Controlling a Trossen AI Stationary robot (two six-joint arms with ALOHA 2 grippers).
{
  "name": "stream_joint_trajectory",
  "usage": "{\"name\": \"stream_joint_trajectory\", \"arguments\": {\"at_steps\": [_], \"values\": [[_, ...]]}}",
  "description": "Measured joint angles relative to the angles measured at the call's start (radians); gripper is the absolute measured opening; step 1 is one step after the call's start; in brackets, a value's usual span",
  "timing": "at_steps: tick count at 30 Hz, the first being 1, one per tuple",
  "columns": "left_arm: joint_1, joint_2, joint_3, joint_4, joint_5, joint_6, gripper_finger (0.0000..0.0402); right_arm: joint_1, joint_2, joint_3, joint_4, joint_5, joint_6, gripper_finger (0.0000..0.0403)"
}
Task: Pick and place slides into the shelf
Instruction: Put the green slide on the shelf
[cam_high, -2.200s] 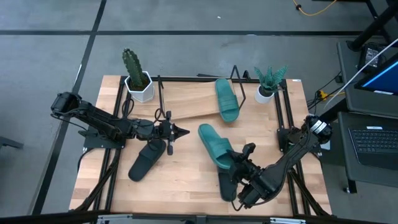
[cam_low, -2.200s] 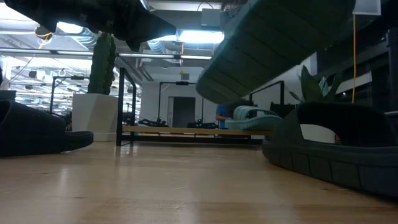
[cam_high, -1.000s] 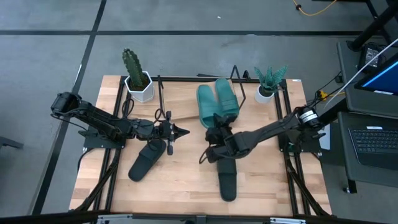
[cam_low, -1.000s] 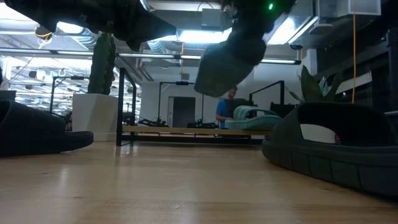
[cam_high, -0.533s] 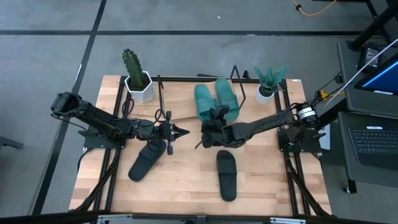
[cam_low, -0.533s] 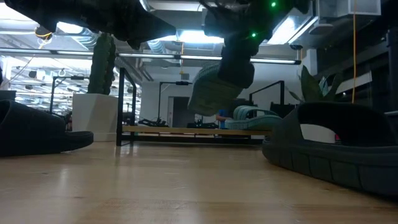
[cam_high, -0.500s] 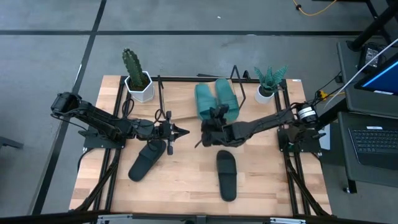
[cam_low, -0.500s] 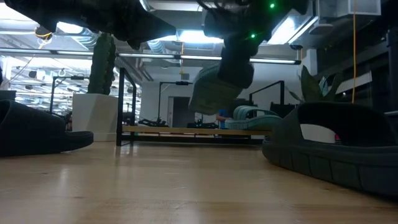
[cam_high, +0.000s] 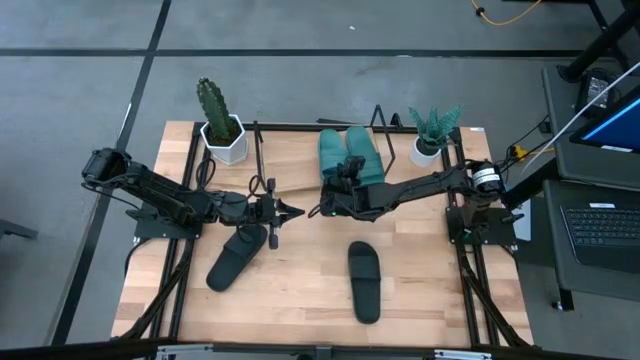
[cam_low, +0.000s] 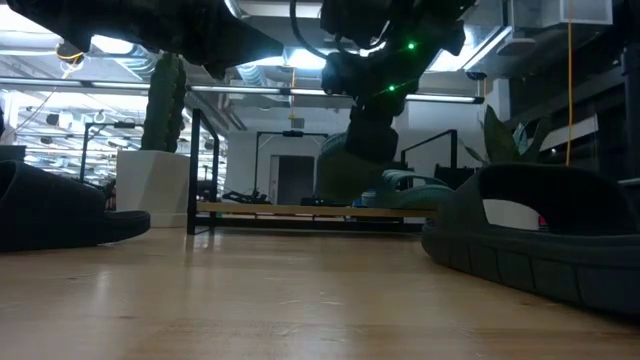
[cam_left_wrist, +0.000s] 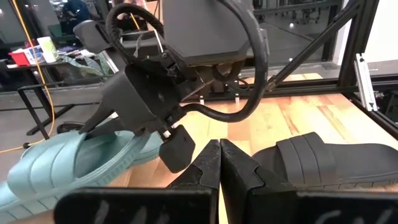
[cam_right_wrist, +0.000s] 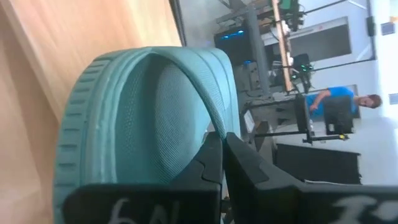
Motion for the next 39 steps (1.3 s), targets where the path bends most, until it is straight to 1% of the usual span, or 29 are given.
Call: {"name": "stream_joint_trajectory", "arguments": {"at_steps": [3, 26, 31, 37, 39], "values": [[0.0, 0.0, 0.0, 0.0, 0.0, 0.0, 0.0, -0.011, 0.0, 0.0, -0.014, -0.033, -0.006, 0.0006], [0.0, 0.0, 0.0, 0.0, 0.0, -0.007, 0.0, -0.064, 0.0, 0.002, -0.054, -0.049, -0.018, 0.0006], [0.0, 0.0, 0.0, 0.0, 0.0, -0.007, 0.0, -0.079, 0.0, 0.002, -0.052, -0.127, -0.017, 0.0006], [0.0, 0.0, 0.0, 0.0, 0.001, -0.008, 0.0, -0.081, 0.0, 0.002, -0.046, -0.137, -0.019, 0.0006], [0.0, 0.0, 0.0, 0.0, 0.0, -0.008, 0.0, -0.088, 0.0, 0.002, -0.046, -0.179, -0.019, 0.0006]]}}
